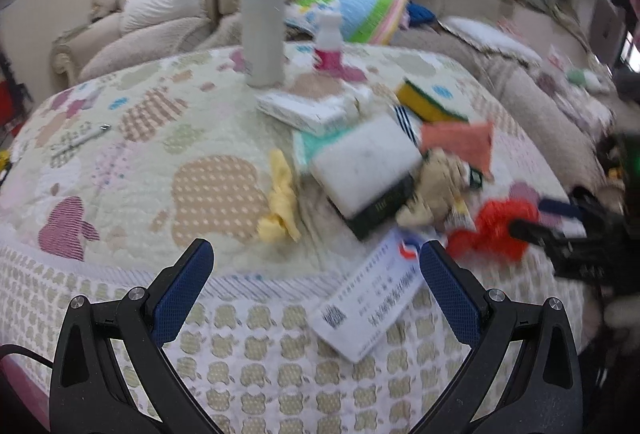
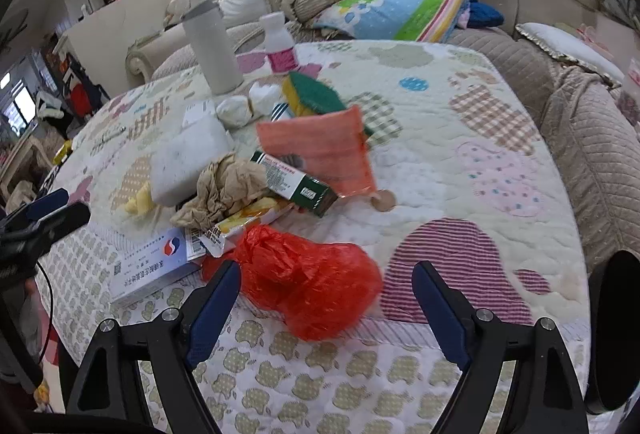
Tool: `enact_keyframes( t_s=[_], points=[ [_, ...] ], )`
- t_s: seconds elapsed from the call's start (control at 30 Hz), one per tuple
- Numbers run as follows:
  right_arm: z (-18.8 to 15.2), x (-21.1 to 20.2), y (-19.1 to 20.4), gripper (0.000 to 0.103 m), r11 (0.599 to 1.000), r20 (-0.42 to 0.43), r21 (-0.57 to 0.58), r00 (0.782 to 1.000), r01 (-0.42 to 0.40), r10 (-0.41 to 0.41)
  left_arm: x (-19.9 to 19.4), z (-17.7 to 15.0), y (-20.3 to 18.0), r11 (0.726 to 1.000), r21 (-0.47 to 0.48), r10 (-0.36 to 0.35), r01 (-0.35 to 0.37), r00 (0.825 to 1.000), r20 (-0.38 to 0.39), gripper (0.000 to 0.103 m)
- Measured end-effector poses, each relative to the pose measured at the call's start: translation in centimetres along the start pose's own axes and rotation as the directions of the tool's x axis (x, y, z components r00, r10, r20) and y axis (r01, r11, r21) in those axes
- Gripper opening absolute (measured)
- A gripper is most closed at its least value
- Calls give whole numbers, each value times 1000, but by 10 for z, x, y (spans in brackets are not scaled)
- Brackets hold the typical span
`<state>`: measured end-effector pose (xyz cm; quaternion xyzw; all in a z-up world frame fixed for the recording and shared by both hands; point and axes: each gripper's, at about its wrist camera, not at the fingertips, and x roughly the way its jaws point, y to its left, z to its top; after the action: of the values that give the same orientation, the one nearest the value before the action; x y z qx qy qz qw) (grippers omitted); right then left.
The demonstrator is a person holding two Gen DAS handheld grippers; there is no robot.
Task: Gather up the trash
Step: 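Grasp the printed leaflet card with left tool while right tool grasps red plastic bag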
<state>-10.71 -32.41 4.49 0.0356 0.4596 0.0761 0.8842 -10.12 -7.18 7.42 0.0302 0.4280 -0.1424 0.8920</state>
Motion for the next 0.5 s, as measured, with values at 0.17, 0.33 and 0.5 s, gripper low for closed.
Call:
enact_keyframes(
  t_s=[0.17, 0.33, 0.5],
  points=[
    [3, 18, 2, 75, 999, -26, 2, 999, -39, 39, 26, -12, -14, 996, 65, -51, 58, 994, -97, 102],
    [0, 22, 1, 56, 993, -28, 5, 992, -120, 120, 43, -19, -28, 989, 137, -30, 50, 989, -143, 102],
    [-4, 15, -2, 35, 985, -25, -4, 985, -173, 172, 54, -25, -34, 983, 170, -33, 67, 980, -197, 58]
  ],
)
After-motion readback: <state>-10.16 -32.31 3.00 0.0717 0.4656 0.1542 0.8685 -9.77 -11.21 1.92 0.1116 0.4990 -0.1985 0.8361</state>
